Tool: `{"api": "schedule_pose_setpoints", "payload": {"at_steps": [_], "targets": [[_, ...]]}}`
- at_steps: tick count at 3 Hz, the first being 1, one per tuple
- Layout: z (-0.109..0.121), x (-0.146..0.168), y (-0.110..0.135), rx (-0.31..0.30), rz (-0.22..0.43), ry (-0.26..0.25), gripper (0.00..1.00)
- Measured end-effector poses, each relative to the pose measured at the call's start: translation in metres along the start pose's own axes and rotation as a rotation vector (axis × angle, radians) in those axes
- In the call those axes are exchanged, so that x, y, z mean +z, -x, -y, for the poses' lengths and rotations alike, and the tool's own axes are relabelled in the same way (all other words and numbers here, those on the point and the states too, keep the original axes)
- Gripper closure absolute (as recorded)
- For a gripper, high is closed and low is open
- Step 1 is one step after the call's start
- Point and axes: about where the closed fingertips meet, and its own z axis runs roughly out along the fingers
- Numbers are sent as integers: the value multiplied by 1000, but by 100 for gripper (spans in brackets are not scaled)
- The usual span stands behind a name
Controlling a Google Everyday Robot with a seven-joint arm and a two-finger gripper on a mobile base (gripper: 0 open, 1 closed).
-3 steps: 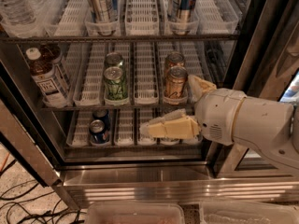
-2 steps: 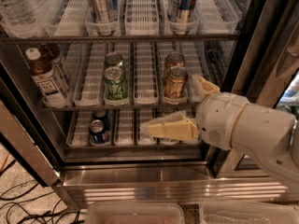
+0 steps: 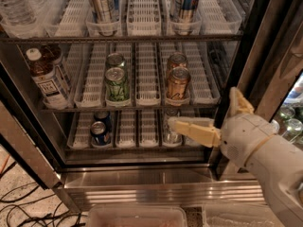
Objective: Pick redbull can from top shelf of fridge
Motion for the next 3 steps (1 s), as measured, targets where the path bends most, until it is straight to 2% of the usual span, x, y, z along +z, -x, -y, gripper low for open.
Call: {"api": "schedule_pose_setpoints", "payload": {"at_steps": [1, 3], "targets": [[-8, 0, 35, -129, 72, -20, 0], [-6, -2, 37, -120, 57, -25, 0]]}}
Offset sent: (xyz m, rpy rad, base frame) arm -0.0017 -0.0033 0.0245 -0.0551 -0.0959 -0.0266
